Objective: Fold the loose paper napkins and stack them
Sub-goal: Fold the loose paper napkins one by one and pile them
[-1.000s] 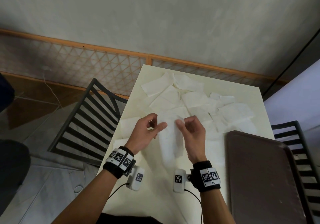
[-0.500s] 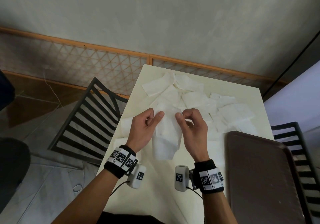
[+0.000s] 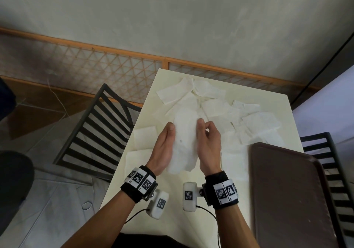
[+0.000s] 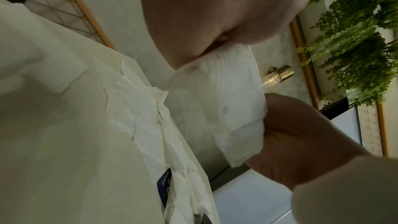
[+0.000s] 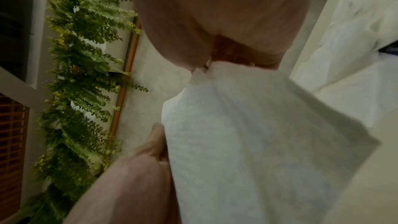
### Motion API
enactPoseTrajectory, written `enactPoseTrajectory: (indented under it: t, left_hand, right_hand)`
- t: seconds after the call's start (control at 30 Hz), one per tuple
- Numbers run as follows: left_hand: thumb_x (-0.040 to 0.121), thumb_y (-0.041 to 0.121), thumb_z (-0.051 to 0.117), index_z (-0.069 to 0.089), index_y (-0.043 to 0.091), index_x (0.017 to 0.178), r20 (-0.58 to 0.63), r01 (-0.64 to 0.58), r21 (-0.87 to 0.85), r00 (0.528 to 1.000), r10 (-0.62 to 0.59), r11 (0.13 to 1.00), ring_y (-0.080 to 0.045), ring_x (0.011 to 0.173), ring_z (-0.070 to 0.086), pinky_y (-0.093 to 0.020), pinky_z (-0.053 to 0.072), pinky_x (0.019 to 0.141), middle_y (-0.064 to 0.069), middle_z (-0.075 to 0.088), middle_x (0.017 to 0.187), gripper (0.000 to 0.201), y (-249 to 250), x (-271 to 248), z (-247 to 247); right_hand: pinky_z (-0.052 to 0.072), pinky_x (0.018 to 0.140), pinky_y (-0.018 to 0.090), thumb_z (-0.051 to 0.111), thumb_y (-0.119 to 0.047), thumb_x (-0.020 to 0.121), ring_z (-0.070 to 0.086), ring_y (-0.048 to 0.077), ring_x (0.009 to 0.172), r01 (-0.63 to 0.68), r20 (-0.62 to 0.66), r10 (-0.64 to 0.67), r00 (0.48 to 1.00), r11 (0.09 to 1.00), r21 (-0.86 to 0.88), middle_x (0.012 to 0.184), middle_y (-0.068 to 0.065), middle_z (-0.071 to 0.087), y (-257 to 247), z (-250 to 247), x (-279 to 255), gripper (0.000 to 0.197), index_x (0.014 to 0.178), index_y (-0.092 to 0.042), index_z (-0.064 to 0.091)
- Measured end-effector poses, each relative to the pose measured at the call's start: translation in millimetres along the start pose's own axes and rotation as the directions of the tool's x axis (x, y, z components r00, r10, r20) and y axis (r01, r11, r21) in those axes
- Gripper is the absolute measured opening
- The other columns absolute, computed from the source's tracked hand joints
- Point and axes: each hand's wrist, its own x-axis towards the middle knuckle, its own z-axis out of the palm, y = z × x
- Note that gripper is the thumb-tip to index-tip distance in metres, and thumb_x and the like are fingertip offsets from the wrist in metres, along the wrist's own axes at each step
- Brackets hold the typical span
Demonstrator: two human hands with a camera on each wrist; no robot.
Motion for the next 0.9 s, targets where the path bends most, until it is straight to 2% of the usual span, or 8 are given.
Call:
enactPoseTrajectory:
  t: [0.07,0.13,0.23,0.47,0.6,0.67,0.7,0.9]
  left_hand:
    - [0.114,0.048,0.037,0.053,0.022,0.155,-0.02,-0.011,0.009,1.0,0.012,1.0,0.002,0.147,0.046,-0.024,0.033,0.124,0.01,0.056,0.159,0.051,4.8,-0.3,2.4]
    - [0.114,0.048,0.037,0.029,0.019,0.169,-0.074,0.023,0.03,0.997,-0.021,0.999,0.008,0.15,0.027,-0.018,0.021,0.124,0.011,0.032,0.173,0.063,8.3,0.6,2.3]
    - [0.114,0.05,0.036,0.017,0.018,0.171,-0.132,0.046,0.019,0.99,-0.044,0.999,0.009,0.15,0.022,-0.017,0.017,0.124,0.011,0.022,0.177,0.068,7.1,2.7,-3.6]
    - [0.109,0.062,0.036,0.023,0.025,0.171,-0.141,0.019,0.027,0.99,-0.015,0.999,0.01,0.154,0.023,-0.02,0.016,0.13,0.02,0.024,0.174,0.073,-1.4,4.1,-8.6]
    - [0.115,0.047,0.034,0.037,0.036,0.156,-0.14,0.006,0.035,0.99,-0.001,0.999,0.028,0.125,0.04,0.003,0.028,0.102,0.039,0.04,0.14,0.043,2.3,0.3,-4.3]
    - [0.117,0.042,0.034,0.055,0.02,0.118,-0.122,-0.06,0.068,0.99,0.068,0.996,0.0,0.099,0.053,-0.019,0.04,0.096,0.013,0.052,0.104,0.031,1.7,0.9,-4.5]
    - [0.118,0.04,0.034,0.047,0.011,0.105,-0.097,-0.096,0.09,0.99,0.105,0.991,-0.014,0.088,0.045,-0.03,0.041,0.089,0.003,0.044,0.094,0.035,2.0,-0.8,-4.6]
    - [0.118,0.031,0.041,0.036,0.006,0.093,-0.084,-0.2,0.192,0.972,0.22,0.961,-0.02,0.078,0.033,-0.038,0.037,0.076,-0.002,0.034,0.085,0.036,5.4,-3.6,-7.8]
  right_hand:
    - [0.039,0.065,0.038,0.055,-0.053,0.112,0.043,0.017,0.07,-0.039,-0.003,0.04,0.999,0.998,0.058,0.075,0.005,0.046,0.4,2.0,-2.4,0.05,0.085,-0.011,0.048]
    - [0.053,0.075,0.042,0.053,-0.056,0.111,0.06,0.018,0.081,-0.062,-0.025,0.065,0.998,0.991,0.115,0.089,0.009,0.06,3.2,-1.0,-4.7,0.045,0.095,-0.014,0.054]
    - [0.059,0.086,0.038,0.059,-0.05,0.11,0.068,0.018,0.097,-0.018,-0.042,0.02,0.999,0.999,0.051,0.107,0.002,0.068,12.5,-14.5,-14.8,0.034,0.095,-0.02,0.062]
    - [0.061,0.088,0.034,0.065,-0.05,0.107,0.074,0.015,0.102,-0.138,0.107,0.141,0.984,0.99,-0.038,0.118,0.004,0.073,37.1,-25.7,-37.4,0.039,0.089,-0.021,0.082]
    - [0.062,0.087,0.034,0.068,-0.054,0.104,0.077,0.018,0.102,-0.186,0.167,0.187,0.968,0.982,-0.024,0.118,0.004,0.077,40.1,-24.1,-36.4,0.04,0.095,-0.018,0.082]
    - [0.063,0.09,0.039,0.07,-0.046,0.106,0.077,0.022,0.102,-0.175,0.209,0.166,0.964,0.984,0.026,0.113,0.005,0.078,36.2,-22.3,-36.3,0.037,0.096,-0.012,0.079]
    - [0.063,0.091,0.039,0.07,-0.039,0.107,0.077,0.021,0.101,-0.166,0.229,0.149,0.962,0.985,0.057,0.11,0.005,0.079,33.7,-22.0,-36.1,0.032,0.097,-0.009,0.077]
    - [0.057,0.083,0.039,0.066,-0.024,0.11,0.066,0.021,0.098,-0.174,0.252,0.127,0.959,0.97,0.172,0.105,0.006,0.07,31.0,-21.2,-30.0,0.019,0.101,-0.007,0.065]
